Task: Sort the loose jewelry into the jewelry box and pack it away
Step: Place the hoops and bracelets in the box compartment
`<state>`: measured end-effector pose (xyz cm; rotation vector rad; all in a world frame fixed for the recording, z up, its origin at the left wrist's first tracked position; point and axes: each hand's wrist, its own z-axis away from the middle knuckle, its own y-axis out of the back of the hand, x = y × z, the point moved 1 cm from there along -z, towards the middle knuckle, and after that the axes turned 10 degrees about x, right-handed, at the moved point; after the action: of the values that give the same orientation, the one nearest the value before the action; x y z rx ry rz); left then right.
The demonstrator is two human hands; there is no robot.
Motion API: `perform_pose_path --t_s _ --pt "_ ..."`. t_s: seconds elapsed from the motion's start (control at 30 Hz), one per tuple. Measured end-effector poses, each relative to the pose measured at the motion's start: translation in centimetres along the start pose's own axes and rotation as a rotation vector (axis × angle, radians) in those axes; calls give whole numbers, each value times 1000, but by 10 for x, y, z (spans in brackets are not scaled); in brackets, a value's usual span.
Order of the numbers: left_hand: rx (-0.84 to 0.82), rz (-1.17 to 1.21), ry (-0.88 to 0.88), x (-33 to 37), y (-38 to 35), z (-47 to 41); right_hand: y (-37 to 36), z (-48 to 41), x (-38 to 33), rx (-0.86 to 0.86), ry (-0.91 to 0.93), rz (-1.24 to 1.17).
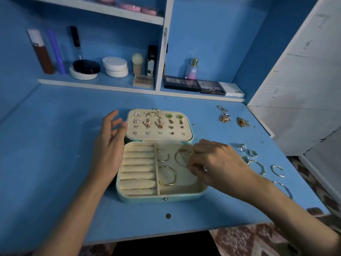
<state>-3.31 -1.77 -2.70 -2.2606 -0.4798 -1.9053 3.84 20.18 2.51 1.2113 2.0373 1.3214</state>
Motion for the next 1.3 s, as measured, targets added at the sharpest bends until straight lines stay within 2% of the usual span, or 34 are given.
perform_pose_path --t_s 0.2,0.3,0.43,0.5,0.67,0.77,1.03,1.13,1.3 --pt "2 -3 1 1 1 0 5 1 4 -44 -51 -27" --pt "-6 2 -3 0 2 -1 16 5 21 -21 -194 -100" --pt "-28 26 0 -6 1 -5 38 21 55 -124 -348 -103" --pt "-12 54 0 -12 2 -9 49 31 70 -218 -408 -77" --pt "20 109 3 -28 -1 -20 68 60 92 -642 -572 18" --pt "31 93 -31 -34 -1 -25 69 71 95 -781 -612 65" --pt "47 91 -20 -42 2 -30 62 77 93 -835 -658 117" --pt "60 89 -31 -42 1 -28 59 79 87 -797 -670 110" --pt "63 50 -28 -40 2 -28 59 80 79 -728 -676 230"
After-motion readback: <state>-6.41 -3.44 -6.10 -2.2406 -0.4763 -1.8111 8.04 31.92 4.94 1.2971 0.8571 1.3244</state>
